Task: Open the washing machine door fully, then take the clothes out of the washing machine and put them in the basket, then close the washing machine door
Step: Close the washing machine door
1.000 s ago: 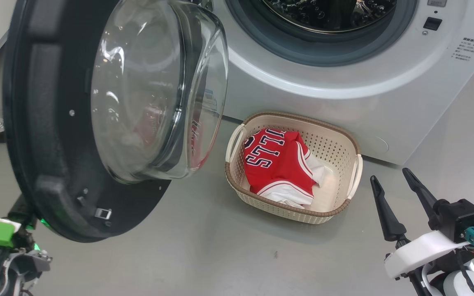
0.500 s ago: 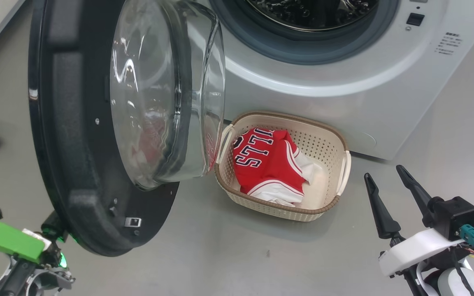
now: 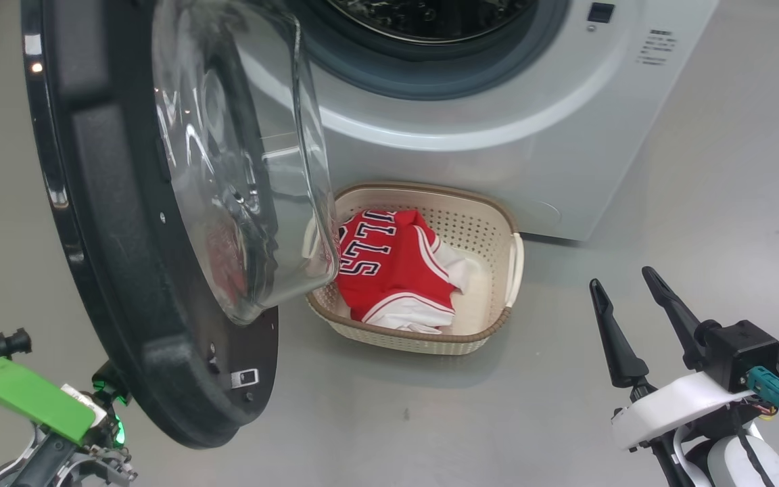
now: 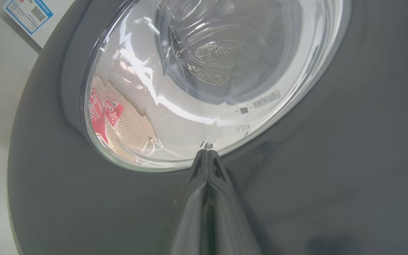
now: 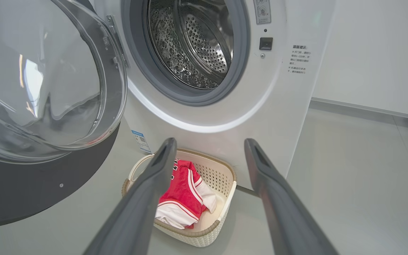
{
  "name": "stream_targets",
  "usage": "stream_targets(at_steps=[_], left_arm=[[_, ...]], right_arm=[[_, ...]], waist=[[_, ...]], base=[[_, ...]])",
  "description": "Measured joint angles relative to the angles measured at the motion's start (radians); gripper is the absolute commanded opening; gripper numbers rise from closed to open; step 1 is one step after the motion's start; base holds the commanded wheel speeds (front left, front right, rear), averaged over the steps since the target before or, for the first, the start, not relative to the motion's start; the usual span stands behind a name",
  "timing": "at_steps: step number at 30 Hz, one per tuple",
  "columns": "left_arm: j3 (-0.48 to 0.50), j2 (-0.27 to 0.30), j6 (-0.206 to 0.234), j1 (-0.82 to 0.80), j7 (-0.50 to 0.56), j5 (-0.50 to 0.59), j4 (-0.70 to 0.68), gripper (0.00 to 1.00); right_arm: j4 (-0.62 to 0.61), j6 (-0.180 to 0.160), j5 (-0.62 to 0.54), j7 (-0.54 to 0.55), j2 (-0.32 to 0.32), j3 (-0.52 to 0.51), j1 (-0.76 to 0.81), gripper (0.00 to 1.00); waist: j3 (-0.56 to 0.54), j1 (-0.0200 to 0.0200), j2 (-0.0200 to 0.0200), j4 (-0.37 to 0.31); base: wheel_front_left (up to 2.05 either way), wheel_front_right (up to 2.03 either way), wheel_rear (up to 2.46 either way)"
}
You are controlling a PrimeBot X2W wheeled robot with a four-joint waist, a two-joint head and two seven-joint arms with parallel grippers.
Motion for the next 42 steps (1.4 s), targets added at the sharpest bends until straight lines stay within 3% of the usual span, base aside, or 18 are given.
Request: stream_targets(at_steps=[22,42], left_arm=[[-0.061,-0.037,0.000,-0.030,0.028,0.003,-0.045,0.00],[-0.089,-0.097,0.000,-0.237,0.024,0.011,0.072,0.00]], right_arm=[[0.033,0.009,0.016,-0.035,0.035,0.010,-0.049,1.00],[0.082,0.026,0.034,-0.070,0.059,0.014,-0.084,1.00]], waist=[[0.025,0.0000,0.0000,-0.211],[0.066,0.0000,0.0000,-0.384]], base=[[0.00,0.00,0.00],[0.00,0.00,0.00]])
